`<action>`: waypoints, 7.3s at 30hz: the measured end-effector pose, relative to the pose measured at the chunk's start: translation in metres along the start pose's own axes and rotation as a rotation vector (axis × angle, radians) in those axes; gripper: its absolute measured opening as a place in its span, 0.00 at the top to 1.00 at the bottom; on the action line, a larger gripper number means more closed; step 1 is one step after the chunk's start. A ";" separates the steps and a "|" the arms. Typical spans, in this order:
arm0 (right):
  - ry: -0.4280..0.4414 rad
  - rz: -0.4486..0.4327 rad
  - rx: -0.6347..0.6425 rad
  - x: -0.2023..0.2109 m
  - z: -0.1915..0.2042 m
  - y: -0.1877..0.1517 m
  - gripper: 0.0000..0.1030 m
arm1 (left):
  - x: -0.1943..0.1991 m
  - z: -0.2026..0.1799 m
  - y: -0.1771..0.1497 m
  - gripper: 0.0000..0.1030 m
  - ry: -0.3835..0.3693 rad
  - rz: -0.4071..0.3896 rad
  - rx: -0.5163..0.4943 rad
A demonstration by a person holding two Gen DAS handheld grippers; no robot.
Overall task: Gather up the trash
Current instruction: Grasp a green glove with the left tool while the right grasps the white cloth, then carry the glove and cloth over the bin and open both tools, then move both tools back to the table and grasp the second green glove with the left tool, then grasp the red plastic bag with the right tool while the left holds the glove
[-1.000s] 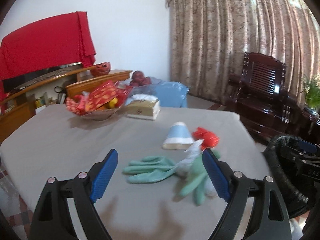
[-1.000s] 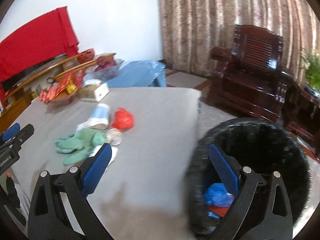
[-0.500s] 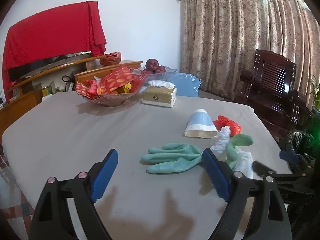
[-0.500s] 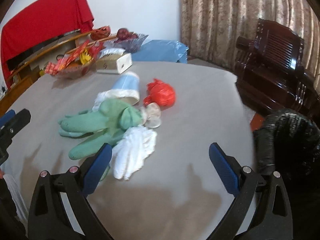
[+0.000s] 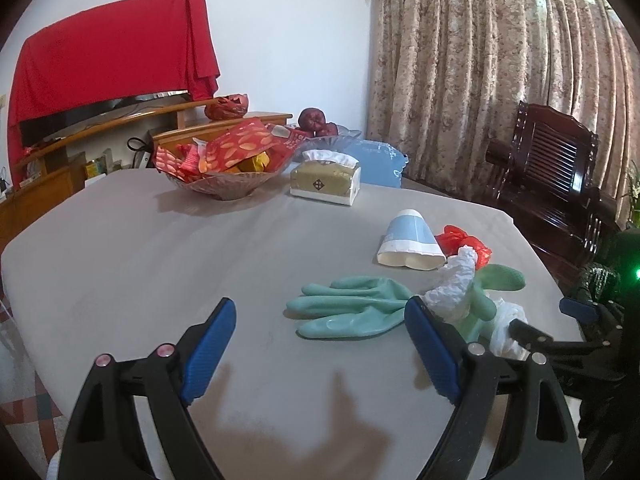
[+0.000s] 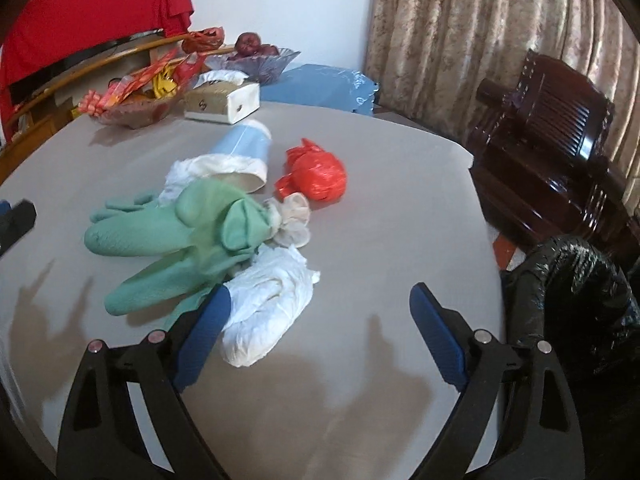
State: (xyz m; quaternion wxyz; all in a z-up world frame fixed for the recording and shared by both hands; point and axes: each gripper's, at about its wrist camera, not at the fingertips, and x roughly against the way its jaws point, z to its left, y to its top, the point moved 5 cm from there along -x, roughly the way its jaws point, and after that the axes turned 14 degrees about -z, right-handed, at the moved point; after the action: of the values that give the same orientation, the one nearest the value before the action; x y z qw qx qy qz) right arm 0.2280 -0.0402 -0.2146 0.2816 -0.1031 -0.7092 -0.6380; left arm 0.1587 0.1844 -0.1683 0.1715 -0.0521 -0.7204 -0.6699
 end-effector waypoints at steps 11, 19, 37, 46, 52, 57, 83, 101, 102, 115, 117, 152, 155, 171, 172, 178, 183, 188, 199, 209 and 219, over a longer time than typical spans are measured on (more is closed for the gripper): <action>0.152 0.080 -0.079 -0.021 0.032 -0.010 0.50 | 0.001 -0.002 0.003 0.18 0.000 -0.003 -0.008; 0.191 0.044 -0.090 0.001 0.020 0.005 0.71 | -0.004 -0.018 -0.001 0.18 -0.045 0.020 -0.013; 0.095 0.016 -0.070 0.037 -0.050 0.001 0.71 | -0.028 -0.108 -0.032 0.18 -0.231 0.101 -0.028; 0.076 0.007 -0.062 0.041 -0.059 0.003 0.71 | -0.046 -0.134 -0.060 0.58 -0.289 0.216 -0.073; 0.077 -0.009 -0.057 0.048 -0.059 0.007 0.71 | -0.047 -0.134 -0.063 0.93 -0.283 0.242 -0.060; 0.078 -0.038 -0.048 0.059 -0.059 0.016 0.71 | -0.025 -0.135 -0.046 0.96 -0.301 0.201 -0.032; 0.012 -0.157 -0.099 0.130 -0.116 0.042 0.71 | 0.030 -0.178 0.029 0.97 -0.422 0.072 0.004; -0.141 -0.228 -0.101 0.182 -0.209 0.049 0.71 | 0.046 -0.280 0.070 0.97 -0.596 -0.008 -0.037; -0.153 -0.230 -0.103 0.185 -0.216 0.048 0.71 | 0.046 -0.290 0.070 0.97 -0.610 -0.009 -0.042; -0.277 -0.187 -0.199 0.197 -0.300 0.014 0.59 | 0.038 -0.394 0.057 0.92 -0.747 0.060 -0.098; -0.308 -0.175 -0.208 0.198 -0.309 0.004 0.49 | 0.034 -0.401 0.050 0.74 -0.763 0.105 -0.087; -0.020 -0.230 -0.127 0.112 -0.110 0.049 0.05 | 0.005 -0.079 0.045 0.28 -0.142 -0.029 -0.075; 0.000 -0.228 -0.111 0.098 -0.089 0.051 0.05 | -0.004 -0.052 0.036 0.28 -0.088 -0.016 -0.060; 0.000 -0.185 -0.049 0.034 -0.040 0.043 0.05 | -0.086 -0.008 -0.006 0.28 -0.028 0.136 0.035; 0.002 -0.180 -0.040 0.033 -0.038 0.042 0.05 | -0.089 -0.009 -0.009 0.28 -0.029 0.148 0.039; 0.008 -0.173 -0.009 0.028 -0.034 0.037 0.05 | -0.107 -0.005 -0.032 0.27 -0.020 0.241 0.072; 0.005 -0.171 -0.007 0.026 -0.036 0.037 0.05 | -0.113 -0.010 -0.037 0.18 -0.023 0.274 0.087; 0.005 -0.174 -0.005 0.024 -0.038 0.038 0.05 | -0.119 -0.015 -0.041 0.18 -0.015 0.306 0.101; 0.005 -0.162 0.003 0.012 -0.038 0.044 0.06 | -0.117 -0.040 -0.034 0.83 -0.114 0.270 0.089; 0.008 -0.156 -0.041 -0.040 -0.037 0.069 0.10 | -0.115 -0.014 0.007 0.84 -0.074 0.138 0.122; 0.020 -0.047 -0.026 -0.104 -0.017 0.067 0.19 | -0.128 -0.004 -0.001 0.84 -0.063 0.158 0.133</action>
State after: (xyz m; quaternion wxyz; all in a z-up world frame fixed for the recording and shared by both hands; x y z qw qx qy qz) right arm 0.3518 -0.0239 -0.2122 0.2724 -0.0838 -0.7001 -0.6547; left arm 0.2785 0.2002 -0.2098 0.2040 -0.1183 -0.7619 -0.6033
